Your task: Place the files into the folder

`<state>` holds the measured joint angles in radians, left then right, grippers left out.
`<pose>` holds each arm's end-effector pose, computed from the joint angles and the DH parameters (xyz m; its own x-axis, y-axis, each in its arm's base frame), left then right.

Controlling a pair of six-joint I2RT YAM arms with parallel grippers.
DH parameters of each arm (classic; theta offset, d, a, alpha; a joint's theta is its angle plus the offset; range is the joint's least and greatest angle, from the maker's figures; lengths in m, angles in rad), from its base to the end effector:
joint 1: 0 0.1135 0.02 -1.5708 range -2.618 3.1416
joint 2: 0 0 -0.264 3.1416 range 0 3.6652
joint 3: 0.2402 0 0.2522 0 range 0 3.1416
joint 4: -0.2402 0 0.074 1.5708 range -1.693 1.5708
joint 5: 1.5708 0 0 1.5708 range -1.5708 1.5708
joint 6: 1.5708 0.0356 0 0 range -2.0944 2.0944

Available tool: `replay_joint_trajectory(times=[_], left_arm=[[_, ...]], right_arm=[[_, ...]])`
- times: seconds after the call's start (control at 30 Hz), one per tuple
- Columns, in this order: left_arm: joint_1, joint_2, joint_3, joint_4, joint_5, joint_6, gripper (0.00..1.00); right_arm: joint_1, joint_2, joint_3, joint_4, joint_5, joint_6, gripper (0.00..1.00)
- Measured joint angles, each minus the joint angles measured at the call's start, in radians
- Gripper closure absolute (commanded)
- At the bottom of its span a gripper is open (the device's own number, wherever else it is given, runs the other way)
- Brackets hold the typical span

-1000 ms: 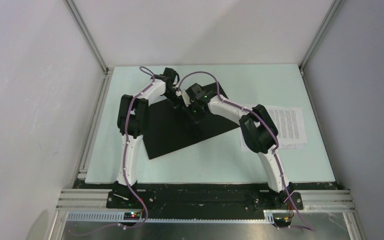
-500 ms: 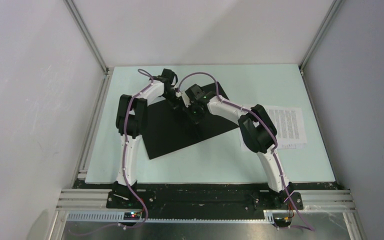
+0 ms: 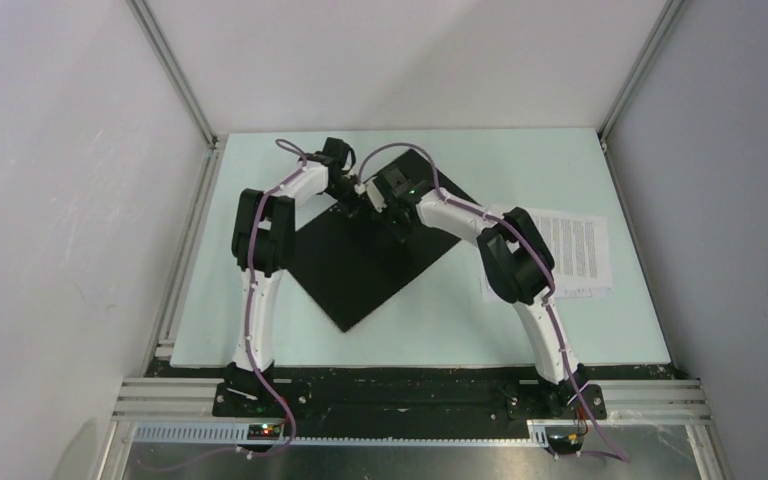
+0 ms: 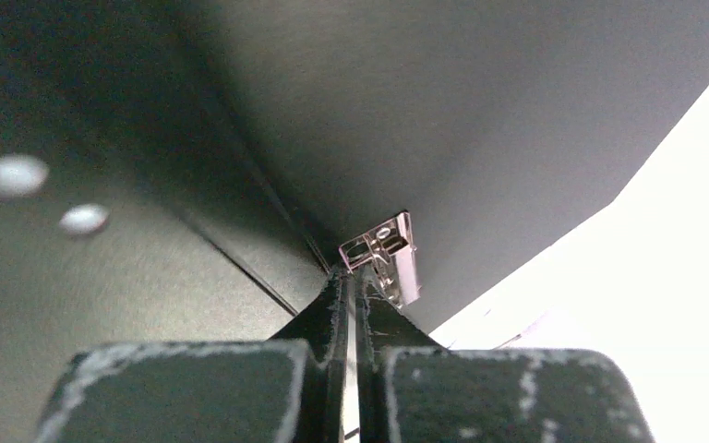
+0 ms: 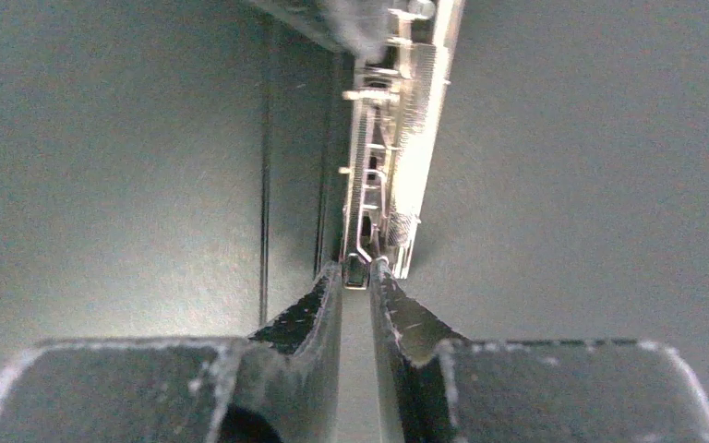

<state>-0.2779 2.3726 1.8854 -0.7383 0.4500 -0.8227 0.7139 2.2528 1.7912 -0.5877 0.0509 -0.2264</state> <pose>0.4671 -0.1494 0.1356 -0.9004 -0.4295 0.0698 -0.3989 0.7508 -0.5265 0.3693 0.3175 0.1681 -0.4961 -0.7264 -0.4756 -0.7657 0.6243 -0.1548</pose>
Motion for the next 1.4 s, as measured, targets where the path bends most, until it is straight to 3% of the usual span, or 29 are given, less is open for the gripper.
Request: replay_joint_trajectory(times=[0.17,0.3,0.43,0.6,0.8,1.07,1.27,1.4], left_arm=[[-0.008,0.001,-0.005,0.019,0.023,-0.034,1.0],[-0.014,0.001,-0.008,-0.013,0.032,-0.043,1.0],[-0.013,0.001,-0.008,-0.035,0.039,-0.042,1.0],[-0.01,0.003,-0.008,-0.036,0.049,-0.036,1.0],[-0.013,0.008,0.016,-0.057,0.035,-0.004,1.0],[-0.058,0.032,0.127,-0.179,-0.129,0.032,1.0],[-0.077,0.035,0.155,-0.214,-0.203,0.04,1.0],[-0.076,0.035,0.155,-0.218,-0.204,0.046,1.0]], right_arm=[[-0.085,0.001,0.09,-0.098,-0.005,-0.013,0.75],[-0.177,-0.008,0.33,-0.139,-0.006,-0.002,0.72],[-0.233,-0.126,0.41,-0.121,-0.032,0.017,0.66],[-0.243,-0.243,0.32,-0.111,-0.169,0.002,0.58],[-0.219,-0.188,0.187,-0.146,-0.23,-0.03,0.58],[-0.112,-0.178,-0.071,-0.123,-0.318,-0.09,0.55],[-0.099,-0.182,-0.159,-0.066,-0.388,-0.154,0.59],[-0.089,-0.182,-0.167,-0.014,-0.372,-0.194,0.69]])
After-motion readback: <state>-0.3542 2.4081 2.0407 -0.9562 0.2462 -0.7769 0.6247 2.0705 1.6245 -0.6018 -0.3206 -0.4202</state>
